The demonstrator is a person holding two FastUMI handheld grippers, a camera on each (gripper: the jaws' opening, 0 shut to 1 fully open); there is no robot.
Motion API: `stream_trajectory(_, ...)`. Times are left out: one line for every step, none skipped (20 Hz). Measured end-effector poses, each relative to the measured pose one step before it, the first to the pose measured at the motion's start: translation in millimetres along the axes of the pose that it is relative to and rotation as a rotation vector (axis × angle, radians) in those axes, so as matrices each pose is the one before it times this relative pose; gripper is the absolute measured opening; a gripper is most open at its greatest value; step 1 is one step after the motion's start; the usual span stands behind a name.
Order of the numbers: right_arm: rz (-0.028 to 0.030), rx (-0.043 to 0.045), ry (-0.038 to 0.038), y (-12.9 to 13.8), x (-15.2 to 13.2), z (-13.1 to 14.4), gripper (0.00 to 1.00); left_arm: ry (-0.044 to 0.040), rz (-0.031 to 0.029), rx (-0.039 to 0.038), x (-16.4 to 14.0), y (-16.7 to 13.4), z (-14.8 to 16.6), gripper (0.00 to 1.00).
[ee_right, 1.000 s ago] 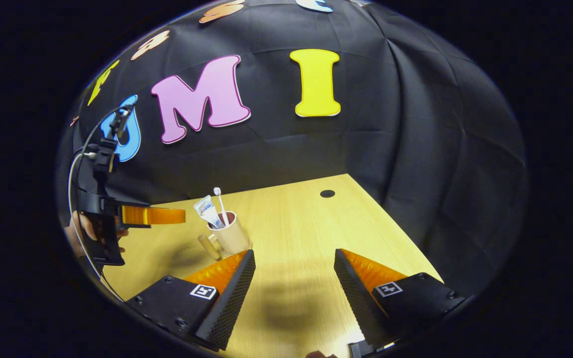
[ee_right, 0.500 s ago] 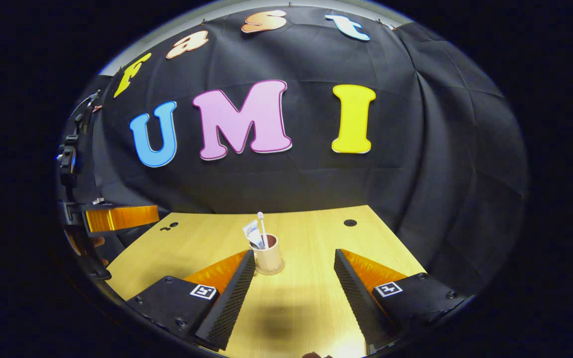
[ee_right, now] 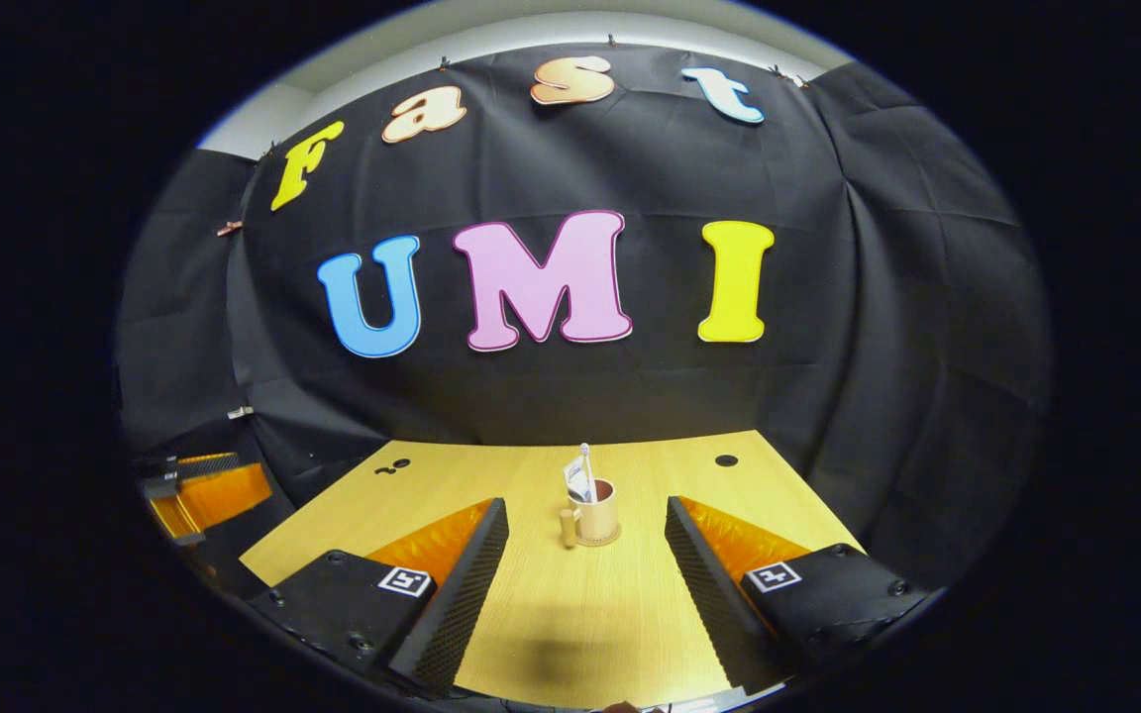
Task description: Put the toothbrush and toothpaste on the desktop into the cup, then pick up the cup and place it on the coaster on the desktop.
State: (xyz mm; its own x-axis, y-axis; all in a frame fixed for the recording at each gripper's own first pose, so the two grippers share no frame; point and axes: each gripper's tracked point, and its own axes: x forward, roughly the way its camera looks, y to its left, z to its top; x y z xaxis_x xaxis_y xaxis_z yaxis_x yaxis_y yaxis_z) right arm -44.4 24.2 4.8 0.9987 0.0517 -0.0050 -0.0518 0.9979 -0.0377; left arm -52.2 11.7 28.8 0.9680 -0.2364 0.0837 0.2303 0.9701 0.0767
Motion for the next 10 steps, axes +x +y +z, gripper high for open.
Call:
stream_trajectory(-0.00628, 0.00351, -0.00276, 0.8, -8.83, 1.84, 0.98, 0.00465, -0.0042, 0.00969, -12.87, 0.54, -3.23, 0.98)
stream_trajectory(-0.00721, -0.0016, -0.00526, 0.09, -8.52, 2.85, 0.98, 0.00075, -0.00067, 0.00907, -12.08, 0.89, -1.27, 0.98)
stream_trajectory(-0.00574, -0.00395, -0.00477, -0.56, -6.6, 3.26, 0.98, -0.00396, 0.00283, 0.0011, -9.59, 0.34, 0.7, 0.98)
stream_trajectory(-0.00578, -0.00287, -0.00258, -0.39, -4.71, 2.72, 0.98, -0.0093, -0.00039, -0.00087, -5.67, -1.35, 1.58, 0.98)
stream_trajectory(0.00261, -0.00072, -0.0032, 0.98, -2.75, 3.5, 0.98, -0.0105, 0.00049, 0.00028, -4.37, -1.53, 1.55, 0.98)
stream_trajectory(0.00432, 0.0005, -0.00276, 1.26, -2.57, 2.91, 0.98, -0.00752, 0.0052, -0.00334, -1.9, -0.49, 2.21, 0.98)
stream_trajectory(0.00442, 0.00319, -0.00509, -0.62, -0.3, 3.19, 0.98, -0.00162, 0.00391, -0.01254, 0.95, -2.31, -0.33, 0.98)
stream_trajectory(0.00621, 0.00305, -0.00738, -0.29, 0.79, 3.35, 0.98, 0.00279, 0.00216, -0.01496, 2.84, -3.48, -0.73, 0.98)
stream_trajectory(0.00604, 0.00133, -0.00392, -1.07, -0.11, 1.53, 0.98, 0.00204, 0.00345, -0.0137, 3.08, -1.99, -1.13, 0.98)
stream_trajectory(0.00584, 0.00058, -0.00189, -1.78, 1.16, 0.69, 0.98, -0.00204, 0.01094, -0.00547, 1.13, -0.3, 2.19, 0.98)
